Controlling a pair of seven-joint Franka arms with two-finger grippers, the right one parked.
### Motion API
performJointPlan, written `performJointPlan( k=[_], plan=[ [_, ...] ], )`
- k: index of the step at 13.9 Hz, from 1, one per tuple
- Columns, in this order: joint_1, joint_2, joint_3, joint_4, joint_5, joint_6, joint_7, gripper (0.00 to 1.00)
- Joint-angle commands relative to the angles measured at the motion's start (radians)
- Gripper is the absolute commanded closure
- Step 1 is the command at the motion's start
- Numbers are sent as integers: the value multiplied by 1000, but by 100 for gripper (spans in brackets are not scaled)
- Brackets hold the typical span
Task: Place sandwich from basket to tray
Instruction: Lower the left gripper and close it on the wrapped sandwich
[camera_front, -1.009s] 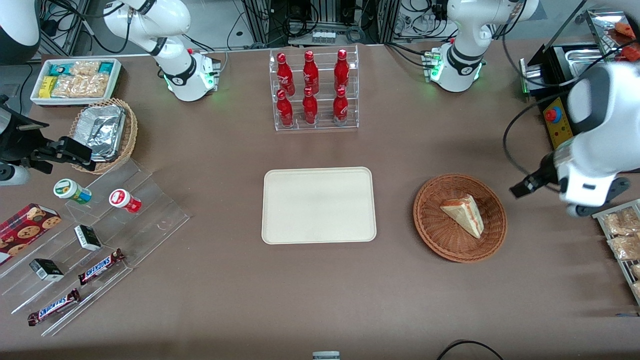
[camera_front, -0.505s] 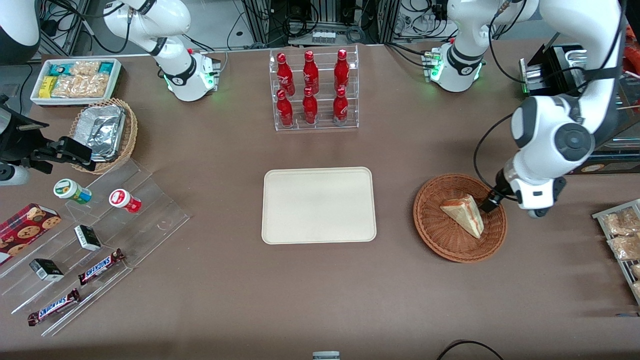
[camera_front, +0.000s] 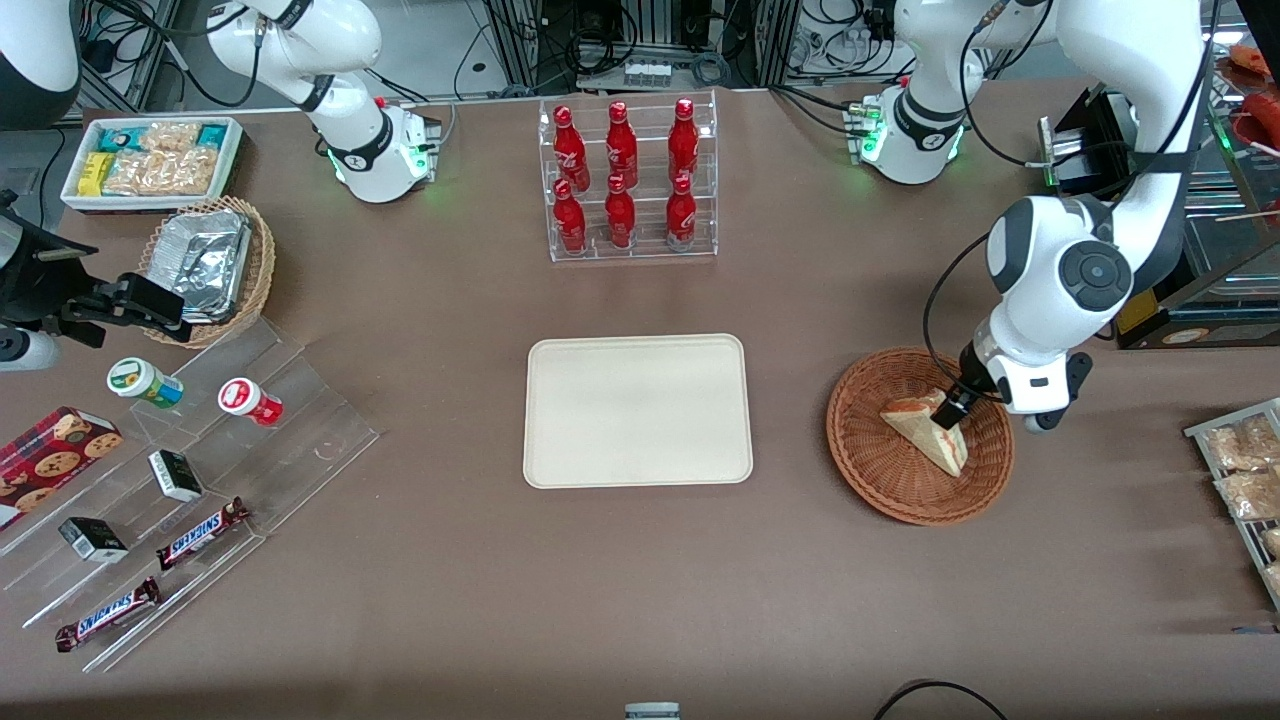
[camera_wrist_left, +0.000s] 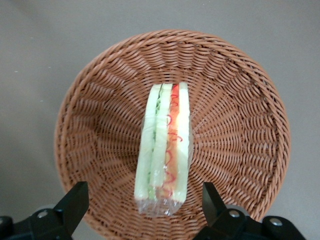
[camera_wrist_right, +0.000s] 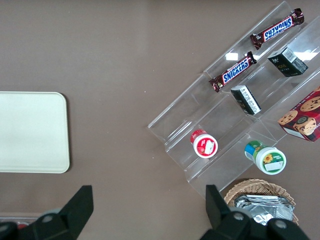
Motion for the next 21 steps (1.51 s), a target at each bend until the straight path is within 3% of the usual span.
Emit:
performJointPlan(
  k=[1, 7, 8, 9, 11, 12, 16, 19, 21],
  plan=[
    [-3, 46, -3, -5, 14, 53, -28, 0],
    [-3, 95, -3, -5, 14, 92, -28, 1],
    [-3, 98, -3, -5, 14, 92, -28, 13],
    [-3, 97, -3, -5, 14, 92, -29, 37],
    [-3, 98, -4, -3, 14, 90, -42, 93],
    [-3, 97, -4, 1, 14, 89, -43, 100],
    [-3, 55, -30, 32, 31, -1, -40, 100],
    [-3, 29, -107, 180, 133, -324, -36, 100],
    [-3, 32, -182, 305, 138, -489, -29, 100]
  ],
)
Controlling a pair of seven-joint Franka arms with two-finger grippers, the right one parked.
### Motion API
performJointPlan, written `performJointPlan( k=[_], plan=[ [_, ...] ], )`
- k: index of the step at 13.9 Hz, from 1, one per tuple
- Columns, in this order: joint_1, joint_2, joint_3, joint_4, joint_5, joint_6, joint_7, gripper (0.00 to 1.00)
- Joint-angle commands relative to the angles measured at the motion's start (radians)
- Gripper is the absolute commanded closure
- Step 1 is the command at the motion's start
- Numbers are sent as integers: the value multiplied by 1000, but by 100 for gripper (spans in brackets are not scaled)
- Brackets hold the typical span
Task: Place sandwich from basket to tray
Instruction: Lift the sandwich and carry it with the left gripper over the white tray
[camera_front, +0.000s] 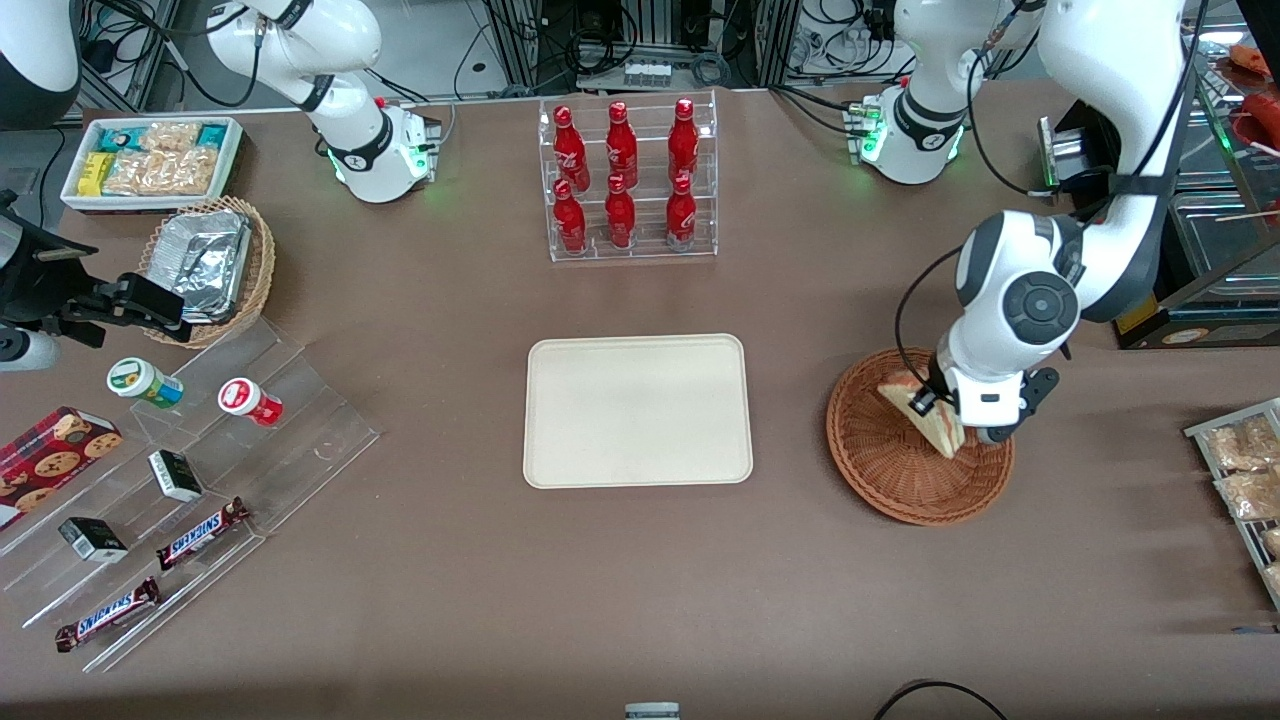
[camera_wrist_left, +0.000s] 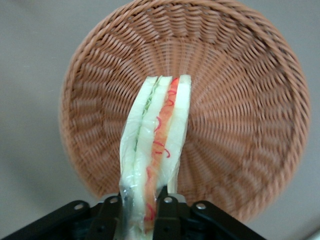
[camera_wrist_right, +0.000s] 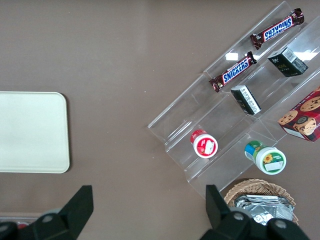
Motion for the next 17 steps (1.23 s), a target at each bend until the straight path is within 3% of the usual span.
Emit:
performJointPlan(
  k=[1, 5, 8, 9, 11, 13, 17],
  plan=[
    [-3, -4, -111, 160, 27, -191, -15, 100],
    [-3, 39, -328, 225, 100, -216, -21, 100],
    [-15, 181, -460, 329, 148, -191, -14, 100],
    [-91, 262, -468, 383, 228, -191, -33, 100],
    [-208, 391, -449, 473, 321, -191, -128, 100],
    [-262, 483, -445, 530, 425, -187, -193, 100],
    [-339, 586, -443, 636, 451, -159, -201, 100]
  ],
)
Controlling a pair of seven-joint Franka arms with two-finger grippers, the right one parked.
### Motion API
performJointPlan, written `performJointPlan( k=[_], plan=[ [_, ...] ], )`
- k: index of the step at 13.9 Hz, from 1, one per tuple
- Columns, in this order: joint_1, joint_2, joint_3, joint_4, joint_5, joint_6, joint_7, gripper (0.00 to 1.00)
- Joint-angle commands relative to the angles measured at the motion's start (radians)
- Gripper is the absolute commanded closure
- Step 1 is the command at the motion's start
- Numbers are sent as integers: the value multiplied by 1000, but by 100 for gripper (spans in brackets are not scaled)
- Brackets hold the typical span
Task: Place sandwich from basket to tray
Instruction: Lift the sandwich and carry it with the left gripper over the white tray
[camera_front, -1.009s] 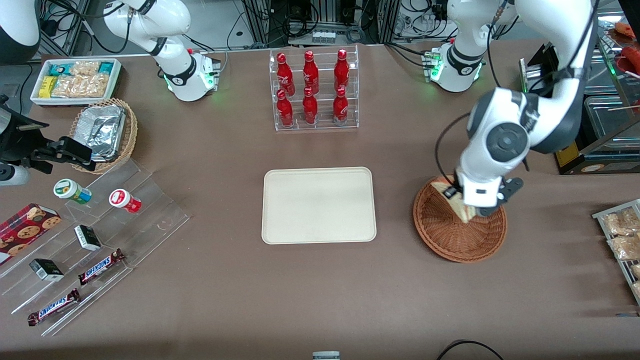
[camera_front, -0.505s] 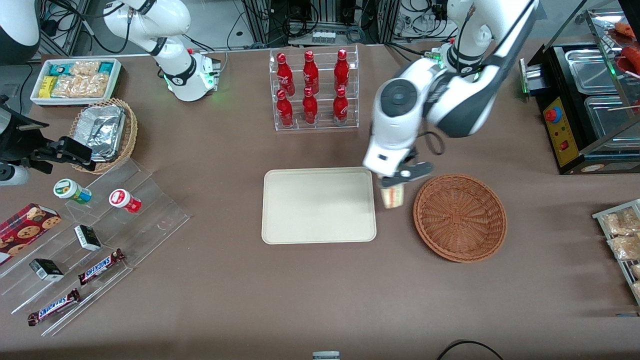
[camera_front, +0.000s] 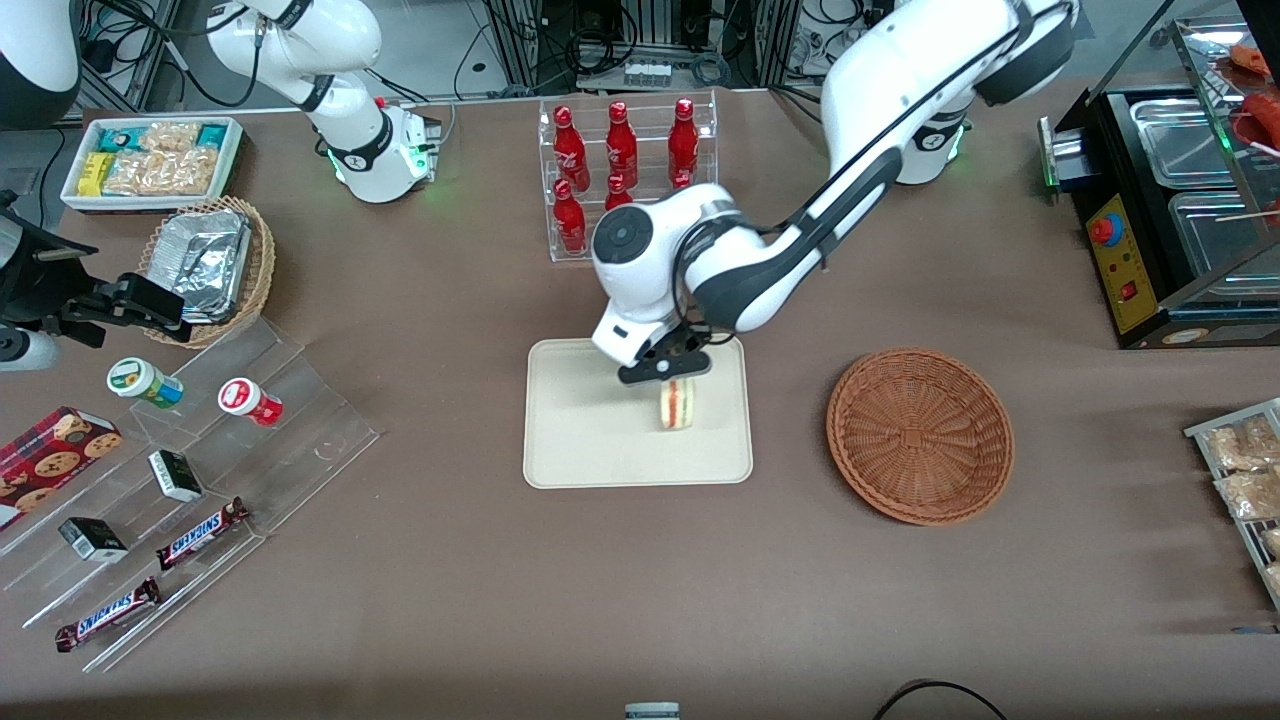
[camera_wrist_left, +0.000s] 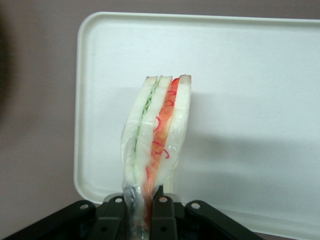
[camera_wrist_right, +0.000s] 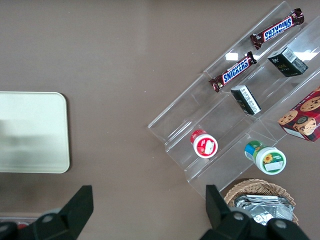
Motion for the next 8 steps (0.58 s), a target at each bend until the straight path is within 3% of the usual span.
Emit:
performJointPlan(
  k=[1, 5, 8],
  plan=[
    [-50, 69, 8, 105, 23, 7, -7, 100],
    [-129, 93, 104, 115, 22, 110, -33, 100],
    [-149, 138, 124, 156, 23, 138, -34, 100]
  ],
)
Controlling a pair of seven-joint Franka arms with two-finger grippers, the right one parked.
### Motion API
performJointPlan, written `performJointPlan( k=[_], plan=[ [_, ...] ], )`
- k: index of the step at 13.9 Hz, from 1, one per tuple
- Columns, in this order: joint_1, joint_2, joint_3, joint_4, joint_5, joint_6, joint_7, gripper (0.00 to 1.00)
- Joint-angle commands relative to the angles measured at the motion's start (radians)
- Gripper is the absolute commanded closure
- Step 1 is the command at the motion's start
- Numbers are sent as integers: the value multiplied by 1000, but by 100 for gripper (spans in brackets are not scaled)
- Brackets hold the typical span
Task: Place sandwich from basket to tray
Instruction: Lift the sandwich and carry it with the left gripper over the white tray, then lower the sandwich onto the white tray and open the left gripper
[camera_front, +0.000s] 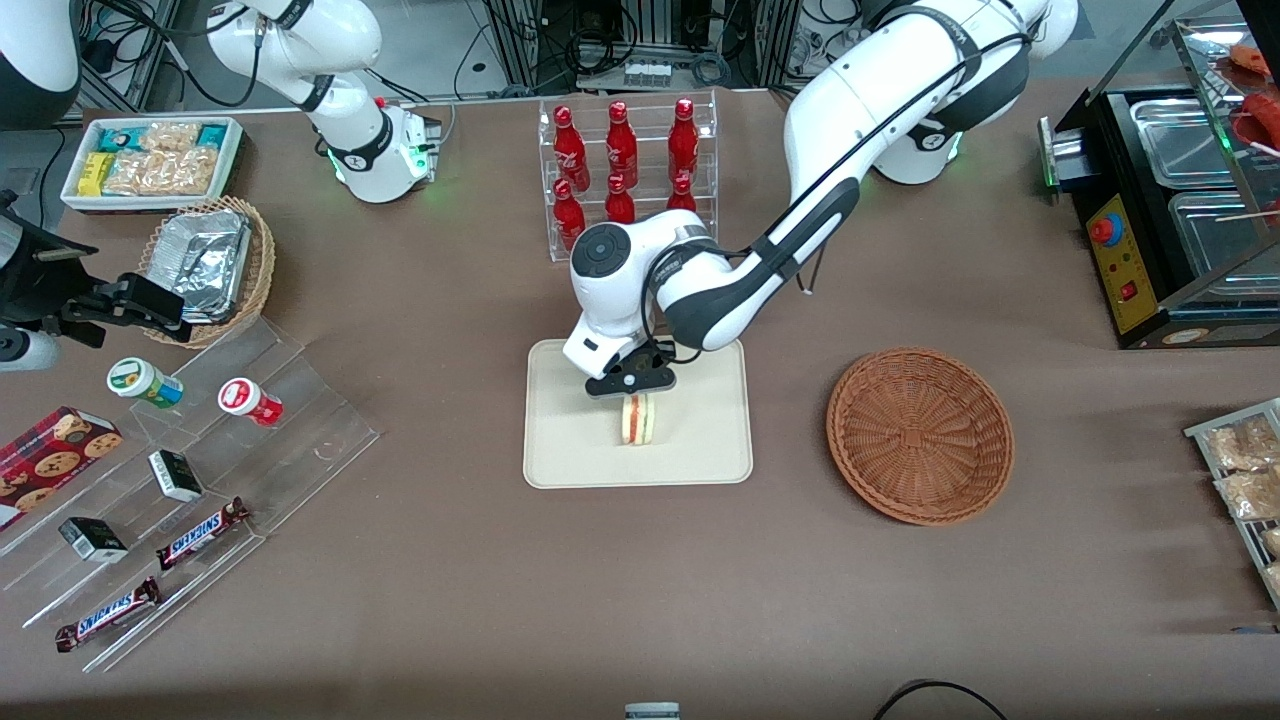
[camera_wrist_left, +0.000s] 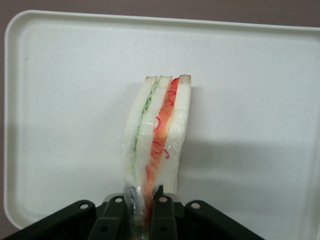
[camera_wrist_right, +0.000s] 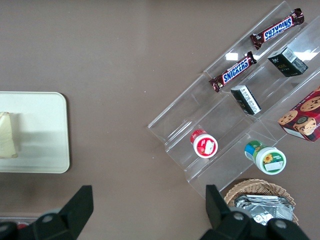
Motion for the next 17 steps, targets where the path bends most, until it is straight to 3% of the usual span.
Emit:
performJointPlan(
  k=[1, 2, 3, 4, 5, 7, 10, 17],
  plan=[
    [-51, 53, 41, 81, 19, -1, -23, 100],
    [-65, 53, 57, 83, 19, -1, -28, 100],
    [-75, 53, 67, 81, 19, -1, -40, 90],
    [-75, 50, 67, 81, 19, -1, -42, 34],
    [-69, 39, 65, 83, 12, -8, -48, 0],
    [-62, 2, 64, 83, -5, -51, -63, 0],
    [-50, -120, 67, 83, -123, -146, -89, 0],
    [115, -430, 62, 74, -307, -521, -71, 0]
  ],
)
